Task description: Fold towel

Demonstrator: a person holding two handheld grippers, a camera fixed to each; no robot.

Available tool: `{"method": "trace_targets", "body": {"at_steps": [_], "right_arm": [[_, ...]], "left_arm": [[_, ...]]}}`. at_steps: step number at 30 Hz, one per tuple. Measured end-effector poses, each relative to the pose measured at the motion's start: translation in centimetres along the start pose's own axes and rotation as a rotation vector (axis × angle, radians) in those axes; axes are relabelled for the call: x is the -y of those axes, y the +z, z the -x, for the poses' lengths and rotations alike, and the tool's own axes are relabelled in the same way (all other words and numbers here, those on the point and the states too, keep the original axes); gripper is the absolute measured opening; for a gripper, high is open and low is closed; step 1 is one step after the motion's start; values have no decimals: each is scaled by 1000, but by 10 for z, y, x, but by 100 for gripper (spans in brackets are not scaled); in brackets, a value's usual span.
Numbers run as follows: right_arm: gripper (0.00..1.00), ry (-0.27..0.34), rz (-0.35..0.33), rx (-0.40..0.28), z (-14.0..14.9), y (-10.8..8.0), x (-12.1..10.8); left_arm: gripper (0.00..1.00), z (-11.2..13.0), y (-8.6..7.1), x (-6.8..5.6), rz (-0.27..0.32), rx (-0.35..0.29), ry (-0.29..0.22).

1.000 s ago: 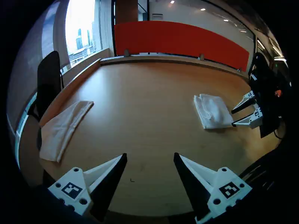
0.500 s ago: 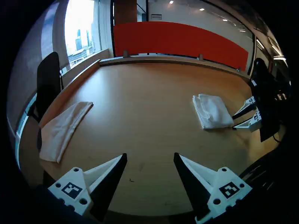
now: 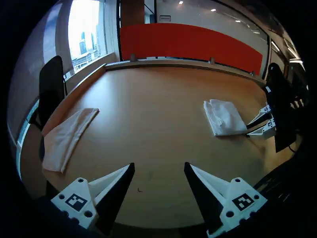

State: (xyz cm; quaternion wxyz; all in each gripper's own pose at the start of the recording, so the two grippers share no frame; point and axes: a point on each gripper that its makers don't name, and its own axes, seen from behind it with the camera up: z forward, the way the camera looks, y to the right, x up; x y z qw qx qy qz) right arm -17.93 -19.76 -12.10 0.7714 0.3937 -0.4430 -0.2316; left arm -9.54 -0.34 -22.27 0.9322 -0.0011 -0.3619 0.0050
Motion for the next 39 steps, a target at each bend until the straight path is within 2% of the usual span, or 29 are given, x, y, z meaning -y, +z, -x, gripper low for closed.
{"method": "trace_targets", "body": {"at_steps": [8, 14, 23, 32, 39], "right_arm": [[32, 11, 11, -2, 1, 2, -1], [29, 22, 15, -5, 1, 2, -2], [7, 24, 14, -9, -1, 4, -2], [5, 16, 25, -33, -12, -4, -7], [5, -24, 56, -72, -39, -21, -19]], "left_arm": [[93, 2, -2, 1, 0, -1, -1], [93, 3, -2, 2, 1, 0, 0], [93, 3, -3, 3, 1, -2, 2], [92, 2, -3, 3, 4, -6, 3], [92, -2, 0, 2, 13, -16, 11]]}}
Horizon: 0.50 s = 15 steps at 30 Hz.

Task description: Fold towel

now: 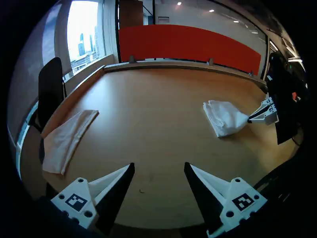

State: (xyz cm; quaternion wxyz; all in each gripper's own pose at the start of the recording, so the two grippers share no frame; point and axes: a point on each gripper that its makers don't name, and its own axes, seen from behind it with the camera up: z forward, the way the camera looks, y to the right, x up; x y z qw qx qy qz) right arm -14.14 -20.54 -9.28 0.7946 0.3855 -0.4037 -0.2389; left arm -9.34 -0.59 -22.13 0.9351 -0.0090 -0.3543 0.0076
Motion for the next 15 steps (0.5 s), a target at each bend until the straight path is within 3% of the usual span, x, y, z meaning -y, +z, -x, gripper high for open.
{"method": "trace_targets", "body": {"at_steps": [15], "right_arm": [[5, -75, 26, -143, -99, -48, -35]], "left_arm": [[92, -28, 10, -9, 26, -42, 30]]}}
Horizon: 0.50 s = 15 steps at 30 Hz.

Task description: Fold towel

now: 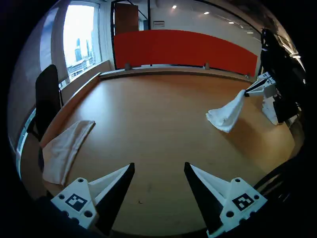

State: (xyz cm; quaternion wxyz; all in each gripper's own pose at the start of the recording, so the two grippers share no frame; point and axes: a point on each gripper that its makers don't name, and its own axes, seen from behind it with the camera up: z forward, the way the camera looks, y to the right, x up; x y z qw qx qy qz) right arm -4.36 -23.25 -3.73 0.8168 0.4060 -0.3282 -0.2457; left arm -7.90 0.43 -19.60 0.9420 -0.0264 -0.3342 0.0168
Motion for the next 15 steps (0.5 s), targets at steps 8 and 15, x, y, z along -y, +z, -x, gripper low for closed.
{"method": "trace_targets", "body": {"at_steps": [8, 15], "right_arm": [[5, -36, 18, -28, -22, -24, -24], [5, -60, 61, -18, -20, -51, -56]], "left_arm": [[93, -10, 1, -3, 8, -11, 11], [93, -15, 0, -4, 10, -16, 16]]}}
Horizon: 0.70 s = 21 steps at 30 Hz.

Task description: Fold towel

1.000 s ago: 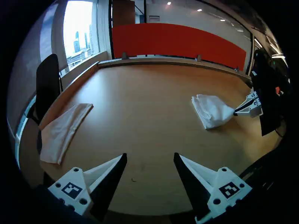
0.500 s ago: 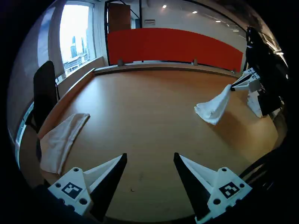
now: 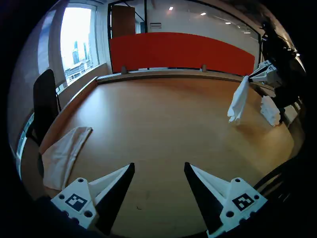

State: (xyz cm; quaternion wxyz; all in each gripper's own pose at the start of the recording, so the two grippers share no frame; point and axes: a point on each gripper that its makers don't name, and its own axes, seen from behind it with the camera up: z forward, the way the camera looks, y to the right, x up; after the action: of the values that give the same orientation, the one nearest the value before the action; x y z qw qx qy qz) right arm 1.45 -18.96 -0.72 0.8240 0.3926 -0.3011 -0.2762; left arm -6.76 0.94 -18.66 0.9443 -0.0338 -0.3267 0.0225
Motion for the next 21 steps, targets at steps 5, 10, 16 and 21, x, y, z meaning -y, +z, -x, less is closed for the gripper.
{"method": "trace_targets", "body": {"at_steps": [5, 10, 16, 21], "right_arm": [[5, 0, 27, 7, 6, -20, -27], [5, 4, 59, 23, 17, -39, -57], [5, 27, 93, 36, 28, -59, -94], [5, 37, 125, 55, 40, -75, -124]], "left_arm": [[93, -1, 1, -6, 17, 3, -1], [93, -5, 2, -5, 11, 4, 7], [93, -10, 2, -11, 27, 3, 18], [93, -12, 3, -14, 24, 6, 22]]}}
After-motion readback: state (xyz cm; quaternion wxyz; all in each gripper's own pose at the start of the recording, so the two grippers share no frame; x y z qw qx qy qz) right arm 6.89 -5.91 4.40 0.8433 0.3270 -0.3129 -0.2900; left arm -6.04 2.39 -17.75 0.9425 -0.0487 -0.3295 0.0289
